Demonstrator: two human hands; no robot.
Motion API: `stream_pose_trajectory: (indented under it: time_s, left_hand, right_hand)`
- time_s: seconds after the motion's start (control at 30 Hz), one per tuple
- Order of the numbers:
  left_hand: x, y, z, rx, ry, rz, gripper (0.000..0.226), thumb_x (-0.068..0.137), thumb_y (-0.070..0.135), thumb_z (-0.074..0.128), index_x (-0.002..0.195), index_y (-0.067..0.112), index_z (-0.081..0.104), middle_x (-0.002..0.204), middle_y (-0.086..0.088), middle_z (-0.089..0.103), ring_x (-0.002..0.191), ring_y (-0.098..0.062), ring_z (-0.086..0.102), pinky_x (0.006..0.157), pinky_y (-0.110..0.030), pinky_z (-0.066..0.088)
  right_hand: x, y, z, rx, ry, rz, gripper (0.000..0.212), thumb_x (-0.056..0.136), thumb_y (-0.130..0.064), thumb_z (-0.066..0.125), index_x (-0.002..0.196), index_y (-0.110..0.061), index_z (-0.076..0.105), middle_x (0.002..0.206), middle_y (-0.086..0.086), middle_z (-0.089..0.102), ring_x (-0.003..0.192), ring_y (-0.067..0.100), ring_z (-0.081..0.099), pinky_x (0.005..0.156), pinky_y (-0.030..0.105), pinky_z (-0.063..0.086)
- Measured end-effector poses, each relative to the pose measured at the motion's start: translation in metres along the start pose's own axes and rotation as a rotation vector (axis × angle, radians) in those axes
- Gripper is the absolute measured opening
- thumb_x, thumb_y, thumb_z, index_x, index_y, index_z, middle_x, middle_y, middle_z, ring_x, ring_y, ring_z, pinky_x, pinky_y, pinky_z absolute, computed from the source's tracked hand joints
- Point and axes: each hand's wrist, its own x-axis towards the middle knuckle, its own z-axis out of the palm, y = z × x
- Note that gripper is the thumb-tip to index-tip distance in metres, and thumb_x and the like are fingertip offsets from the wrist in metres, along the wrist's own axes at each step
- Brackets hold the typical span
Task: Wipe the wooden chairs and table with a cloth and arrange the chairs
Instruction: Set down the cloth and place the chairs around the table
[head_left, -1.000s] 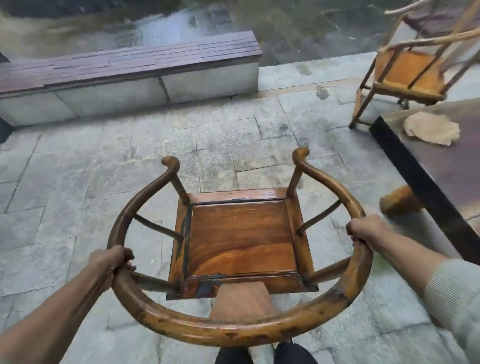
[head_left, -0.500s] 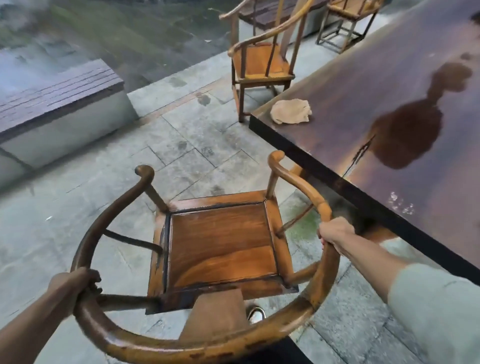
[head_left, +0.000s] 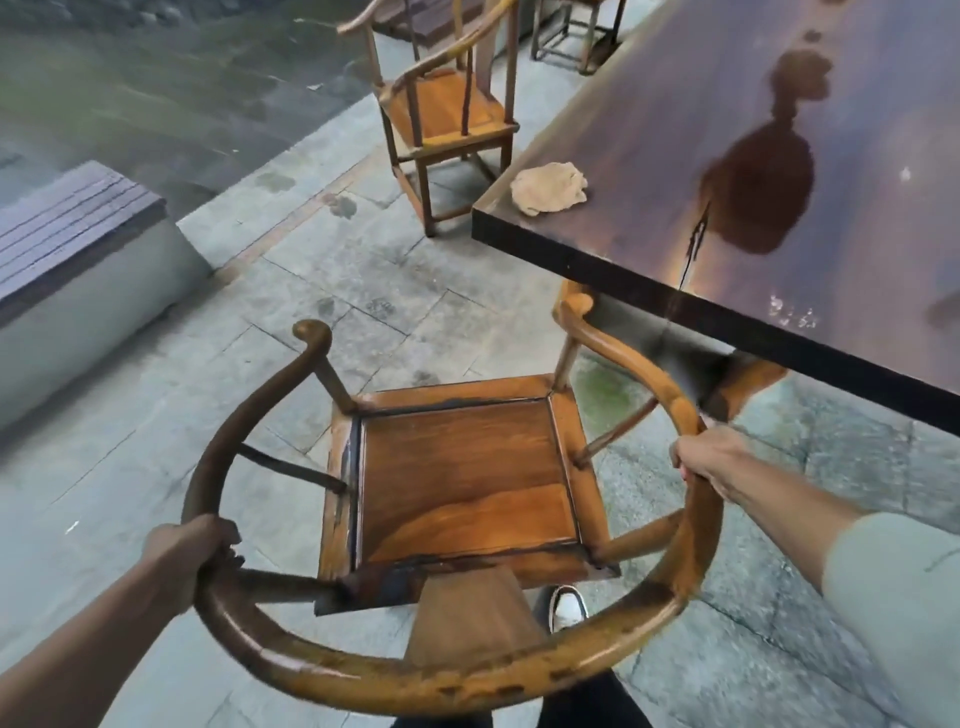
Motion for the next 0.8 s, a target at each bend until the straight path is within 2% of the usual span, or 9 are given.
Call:
stream_pose_trajectory:
  time_s: [0.17,0.3,0.37,0.43,0.53,0.67,0.8]
  left_hand:
    - [0.004,0.014,-0.014,0.111,-0.001,0.062,0.013,0.074,-0.008,0.066,0.084,-0.010,0.058,0.061,-0.020,0.058,0.044,-0.031,0.063,0.050,-0.040,0.057]
    - [-0.004,0.033,-0.007,0.198,-0.082,0.100,0.011,0.077,-0.009,0.064,0.086,-0.011,0.058,0.067,-0.024,0.059,0.056,-0.034,0.063,0.049,-0.038,0.057]
    - [-0.005,0.045,-0.005,0.242,-0.079,0.110,0.011,0.078,-0.009,0.065,0.087,-0.007,0.057,0.073,-0.026,0.062,0.059,-0.035,0.064,0.049,-0.037,0.057]
    - [-0.009,0.057,0.010,0.291,-0.122,0.138,0.012,0.079,-0.009,0.065,0.088,-0.005,0.058,0.076,-0.026,0.063,0.059,-0.035,0.064,0.047,-0.036,0.057]
    - [-0.018,0.074,0.040,0.328,-0.170,0.206,0.015,0.079,-0.009,0.063,0.094,-0.010,0.062,0.076,-0.025,0.063,0.060,-0.034,0.063,0.051,-0.036,0.057]
    - [-0.027,0.090,0.077,0.357,-0.216,0.285,0.026,0.076,-0.008,0.063,0.101,-0.014,0.061,0.071,-0.025,0.064,0.059,-0.034,0.064,0.063,-0.042,0.057]
    - [-0.039,0.112,0.125,0.381,-0.298,0.330,0.030,0.073,-0.010,0.063,0.103,-0.013,0.058,0.066,-0.022,0.061,0.054,-0.032,0.060,0.076,-0.051,0.058]
  right_hand:
    - [-0.035,0.041,0.025,0.059,-0.011,0.114,0.006,0.074,-0.001,0.073,0.077,0.003,0.073,0.048,0.011,0.066,0.035,0.018,0.059,0.044,0.023,0.049]
    - [-0.059,0.077,0.019,0.108,-0.001,0.178,0.010,0.076,-0.002,0.072,0.081,0.005,0.076,0.049,0.011,0.066,0.041,0.021,0.063,0.049,0.025,0.052]
    - [-0.073,0.088,0.019,0.144,-0.040,0.209,0.009,0.075,-0.002,0.071,0.072,0.005,0.075,0.057,0.016,0.070,0.059,0.030,0.073,0.064,0.041,0.064]
    - [-0.081,0.100,0.008,0.159,-0.022,0.236,0.018,0.075,-0.003,0.072,0.058,0.002,0.073,0.063,0.017,0.073,0.074,0.036,0.076,0.078,0.048,0.064]
    - [-0.086,0.127,-0.007,0.194,0.024,0.293,0.020,0.077,-0.003,0.071,0.057,0.001,0.072,0.069,0.020,0.075,0.081,0.038,0.076,0.084,0.051,0.062]
    - [-0.092,0.161,-0.019,0.236,0.058,0.364,0.023,0.077,-0.003,0.070,0.055,0.004,0.074,0.066,0.020,0.073,0.074,0.036,0.073,0.085,0.050,0.062]
    - [-0.086,0.196,-0.034,0.304,0.111,0.440,0.012,0.076,0.000,0.069,0.076,0.010,0.077,0.069,0.024,0.073,0.065,0.034,0.070,0.082,0.059,0.062]
